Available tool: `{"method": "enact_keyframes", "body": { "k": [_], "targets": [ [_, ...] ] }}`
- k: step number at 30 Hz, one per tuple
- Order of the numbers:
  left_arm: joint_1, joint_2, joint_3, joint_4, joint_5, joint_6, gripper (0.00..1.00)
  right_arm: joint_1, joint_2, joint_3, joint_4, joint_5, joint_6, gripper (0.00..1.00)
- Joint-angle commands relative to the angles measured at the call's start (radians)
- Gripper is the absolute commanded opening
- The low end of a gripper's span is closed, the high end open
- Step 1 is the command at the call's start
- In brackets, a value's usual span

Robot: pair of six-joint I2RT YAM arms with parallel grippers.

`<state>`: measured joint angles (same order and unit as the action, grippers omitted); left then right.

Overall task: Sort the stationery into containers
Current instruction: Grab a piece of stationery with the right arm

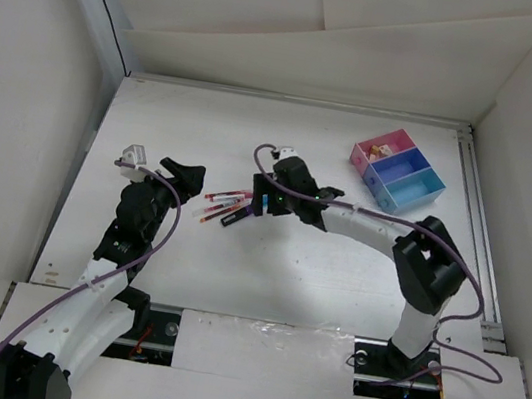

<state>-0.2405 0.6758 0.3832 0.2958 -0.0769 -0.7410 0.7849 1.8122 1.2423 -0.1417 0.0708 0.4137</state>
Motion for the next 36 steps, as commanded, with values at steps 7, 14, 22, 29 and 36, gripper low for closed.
{"method": "enact_keyframes", "body": {
  "k": [7,14,22,29,36],
  "targets": [
    [-0.002,-0.013,0.023,0.048,0.008,0.012,0.7,0.125,0.159,0.114,0.008,0.004,0.077,0.84],
    [-0.002,-0.013,0.033,0.037,0.008,0.012,0.7,0.143,0.237,0.178,-0.002,0.13,0.086,0.83],
    [-0.002,-0.022,0.033,0.037,0.017,0.012,0.7,0.165,0.306,0.244,-0.065,0.258,0.096,0.82],
    [-0.002,-0.004,0.033,0.046,0.026,0.012,0.7,0.194,0.325,0.289,-0.113,0.362,0.105,0.81],
    [-0.002,-0.013,0.033,0.046,0.017,0.012,0.7,0.203,0.285,0.175,-0.104,0.442,0.105,0.53]
  ]
}}
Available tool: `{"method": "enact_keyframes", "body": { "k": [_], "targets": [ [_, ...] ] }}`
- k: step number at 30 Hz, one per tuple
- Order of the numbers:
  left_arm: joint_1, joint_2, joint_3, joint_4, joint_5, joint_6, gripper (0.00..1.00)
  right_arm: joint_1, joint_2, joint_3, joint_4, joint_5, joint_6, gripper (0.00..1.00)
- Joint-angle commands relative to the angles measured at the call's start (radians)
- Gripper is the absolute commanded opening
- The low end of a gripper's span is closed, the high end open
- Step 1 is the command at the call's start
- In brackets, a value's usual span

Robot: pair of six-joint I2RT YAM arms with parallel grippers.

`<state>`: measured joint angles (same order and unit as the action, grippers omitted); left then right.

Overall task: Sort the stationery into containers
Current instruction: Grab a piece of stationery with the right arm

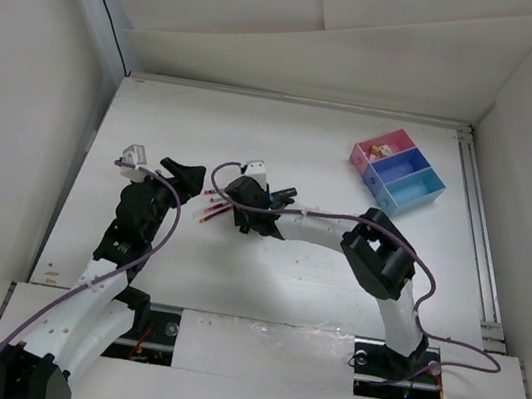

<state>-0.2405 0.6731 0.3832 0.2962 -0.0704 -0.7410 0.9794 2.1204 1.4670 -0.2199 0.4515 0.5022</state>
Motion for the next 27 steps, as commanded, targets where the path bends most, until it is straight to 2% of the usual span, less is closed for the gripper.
{"method": "enact_keyframes", "body": {
  "k": [1,3,5,7,8,9,10,11,14,23,25,27],
  "targets": [
    [-0.002,-0.01,0.033,0.046,0.011,0.012,0.7,0.008,-0.039,-0.062,-0.026,0.061,0.016,0.51],
    [-0.002,-0.01,0.033,0.046,0.02,0.012,0.7,0.008,-0.062,-0.091,-0.026,0.07,0.016,0.5],
    [-0.002,-0.01,0.033,0.046,0.02,0.012,0.7,0.008,-0.072,-0.102,-0.016,0.07,0.025,0.56],
    [-0.002,-0.01,0.033,0.046,0.02,0.012,0.7,0.008,-0.063,-0.102,-0.007,0.07,0.025,0.66],
    [-0.002,-0.01,0.033,0.046,0.02,0.012,0.7,0.008,-0.063,-0.102,-0.007,0.07,0.025,0.64],
    [-0.002,-0.01,0.033,0.046,0.02,0.012,0.7,0.008,-0.054,-0.091,-0.007,0.059,0.025,0.57],
    [-0.002,-0.02,0.033,0.046,0.02,0.012,0.7,0.008,-0.054,-0.091,-0.007,0.059,0.025,0.36],
    [-0.002,-0.02,0.033,0.046,0.008,0.012,0.7,0.008,-0.069,-0.1,-0.007,0.059,0.025,0.28],
    [-0.002,-0.02,0.033,0.037,-0.002,0.012,0.7,0.008,-0.135,-0.151,0.057,0.049,0.025,0.14],
    [-0.002,-0.02,0.022,0.046,0.007,0.012,0.69,0.008,-0.367,-0.192,0.057,0.033,-0.019,0.11],
    [-0.002,-0.02,0.022,0.046,0.007,0.012,0.69,-0.024,-0.431,-0.192,0.057,0.065,-0.043,0.11],
    [-0.002,-0.02,0.031,0.035,0.007,0.012,0.69,-0.109,-0.468,-0.192,0.057,0.079,-0.044,0.1]
  ]
}}
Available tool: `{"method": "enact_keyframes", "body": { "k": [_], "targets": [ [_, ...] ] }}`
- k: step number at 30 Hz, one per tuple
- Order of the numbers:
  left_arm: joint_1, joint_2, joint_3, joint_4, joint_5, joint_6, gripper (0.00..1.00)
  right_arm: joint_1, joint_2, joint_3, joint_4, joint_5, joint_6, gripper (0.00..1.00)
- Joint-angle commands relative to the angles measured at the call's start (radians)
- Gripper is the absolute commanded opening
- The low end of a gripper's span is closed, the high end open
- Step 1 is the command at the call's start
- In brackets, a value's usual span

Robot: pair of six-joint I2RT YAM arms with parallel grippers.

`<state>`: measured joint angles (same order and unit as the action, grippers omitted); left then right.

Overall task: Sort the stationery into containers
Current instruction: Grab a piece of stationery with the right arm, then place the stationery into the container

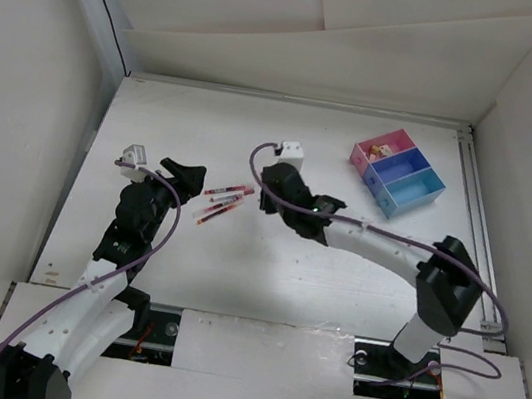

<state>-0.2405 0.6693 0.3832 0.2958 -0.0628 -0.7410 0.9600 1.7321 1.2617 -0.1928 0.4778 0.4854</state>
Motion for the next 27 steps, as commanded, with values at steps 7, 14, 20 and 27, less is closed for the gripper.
{"method": "enact_keyframes", "body": {
  "k": [7,14,20,27],
  "targets": [
    [-0.002,-0.016,0.031,0.043,0.009,0.012,0.69,-0.495,-0.167,0.011,0.084,0.022,0.045,0.09],
    [-0.002,-0.016,0.031,0.052,0.018,0.012,0.69,-0.802,-0.088,0.054,0.131,-0.185,0.153,0.09],
    [-0.002,-0.007,0.031,0.043,0.018,0.012,0.69,-0.928,-0.003,0.065,0.15,-0.297,0.217,0.09],
    [-0.002,-0.007,0.023,0.06,0.027,0.012,0.69,-0.968,0.032,0.074,0.15,-0.318,0.236,0.2]
  ]
}}
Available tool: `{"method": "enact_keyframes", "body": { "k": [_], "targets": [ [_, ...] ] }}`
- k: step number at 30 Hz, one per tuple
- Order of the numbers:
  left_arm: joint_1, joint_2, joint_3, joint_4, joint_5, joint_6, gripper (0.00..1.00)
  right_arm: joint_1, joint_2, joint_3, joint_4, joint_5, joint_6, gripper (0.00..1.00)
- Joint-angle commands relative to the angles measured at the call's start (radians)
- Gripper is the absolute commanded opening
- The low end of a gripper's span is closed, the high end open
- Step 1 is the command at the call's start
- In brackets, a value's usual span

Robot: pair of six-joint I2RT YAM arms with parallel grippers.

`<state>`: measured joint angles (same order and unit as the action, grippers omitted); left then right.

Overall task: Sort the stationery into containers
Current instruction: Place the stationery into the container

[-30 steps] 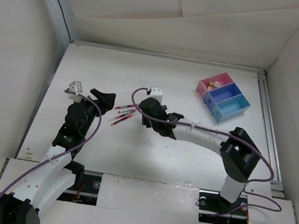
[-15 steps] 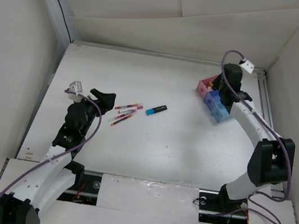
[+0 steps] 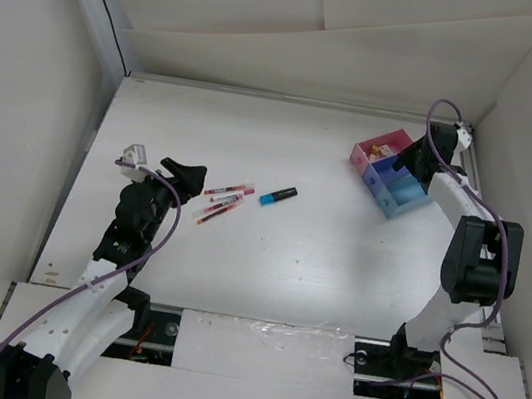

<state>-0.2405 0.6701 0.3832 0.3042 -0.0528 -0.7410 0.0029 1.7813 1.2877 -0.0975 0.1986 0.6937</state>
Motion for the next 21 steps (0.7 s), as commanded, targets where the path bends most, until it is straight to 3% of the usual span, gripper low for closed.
{"method": "enact_keyframes", "body": {
  "k": [1,5,12,18,21],
  "targets": [
    [-0.002,-0.007,0.023,0.052,0.018,0.012,0.69,-0.011,-0.017,0.048,0.055,-0.039,0.027,0.23],
    [-0.002,-0.007,0.033,0.041,0.018,0.012,0.69,-0.02,-0.006,0.048,0.065,-0.077,0.027,0.39],
    [-0.002,-0.007,0.029,0.046,0.018,0.012,0.69,-0.029,-0.008,0.048,0.065,-0.087,0.027,0.54],
    [-0.002,-0.007,0.031,0.046,0.018,0.012,0.69,-0.015,-0.068,-0.002,0.076,-0.088,0.015,0.56],
    [-0.002,-0.007,0.02,0.055,0.018,0.012,0.69,0.053,-0.155,-0.062,0.111,-0.079,-0.019,0.43]
  ]
}}
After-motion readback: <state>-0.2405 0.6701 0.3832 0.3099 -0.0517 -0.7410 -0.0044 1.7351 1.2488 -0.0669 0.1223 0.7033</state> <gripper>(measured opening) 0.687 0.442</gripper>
